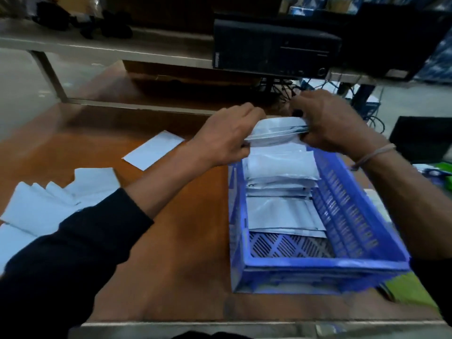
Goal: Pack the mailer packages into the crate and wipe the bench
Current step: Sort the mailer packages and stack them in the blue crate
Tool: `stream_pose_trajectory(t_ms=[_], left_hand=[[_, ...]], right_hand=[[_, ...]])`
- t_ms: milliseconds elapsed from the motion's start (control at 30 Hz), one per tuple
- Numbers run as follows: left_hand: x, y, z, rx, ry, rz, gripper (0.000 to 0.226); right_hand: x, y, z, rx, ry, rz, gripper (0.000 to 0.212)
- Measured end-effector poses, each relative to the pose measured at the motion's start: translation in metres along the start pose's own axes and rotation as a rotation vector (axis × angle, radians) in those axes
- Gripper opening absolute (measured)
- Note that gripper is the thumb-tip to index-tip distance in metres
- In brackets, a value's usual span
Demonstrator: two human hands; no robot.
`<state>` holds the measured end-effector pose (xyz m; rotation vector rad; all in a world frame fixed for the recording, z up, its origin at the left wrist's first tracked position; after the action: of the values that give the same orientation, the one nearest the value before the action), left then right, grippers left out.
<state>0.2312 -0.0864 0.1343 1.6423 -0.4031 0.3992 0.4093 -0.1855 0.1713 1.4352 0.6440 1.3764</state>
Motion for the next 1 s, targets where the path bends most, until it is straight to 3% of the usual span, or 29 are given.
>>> stream_pose_trajectory(t_ms=[100, 233, 467, 600, 733, 833, 933, 1000], left_hand=[[0.03, -0.026, 0.03, -0.127, -0.072, -0.086, 0.05], [0.038, -0.074, 0.06, -0.313, -0.123, -0.44, 0.05], [0.037, -0.141, 0.08, 0.092, -0.192, -0.543, 0.062], [0.03, -0.182, 0.087, 0.006, -0.138, -0.818, 0.092], [0.029, -0.202, 0.089, -0.064, -0.049, -1.001, 0.115], [0.025, -0.213, 0.087, -0.117, 0.043, -1.103, 0.14], [0.026, -0.219, 0.088, -0.076, -0.001, -1.065, 0.127], [0.029, -0.218, 0.09, -0.04, -0.032, -1.031, 0.114]], right_hand=[[-0.03, -0.01, 0.034, -0.039, -0.091, -0.249, 0.042], [-0.076, -0.052, 0.045, -0.099, -0.103, -0.707, 0.048], [-0.115, -0.125, 0.035, -0.298, -0.034, -0.45, 0.047], [-0.127, -0.163, 0.026, -0.314, 0.009, -0.568, 0.048], [-0.127, -0.174, 0.028, -0.164, -0.052, -0.804, 0.094], [-0.129, -0.168, 0.036, 0.031, -0.145, -0.914, 0.098], [-0.132, -0.169, 0.04, 0.11, -0.218, -0.894, 0.095], [-0.132, -0.174, 0.04, 0.084, -0.219, -0.842, 0.109]])
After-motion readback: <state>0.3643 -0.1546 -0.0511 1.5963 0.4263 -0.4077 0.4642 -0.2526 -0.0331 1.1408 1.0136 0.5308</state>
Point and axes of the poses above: each hand's wrist, its own x-axis towards the middle knuckle, its own y-axis out of the back of the hand, z = x × y, the point moved 4 cm from there along x, towards the middle knuckle, and after that the axes turned 12 degrees about -y, right-handed, at the moved point
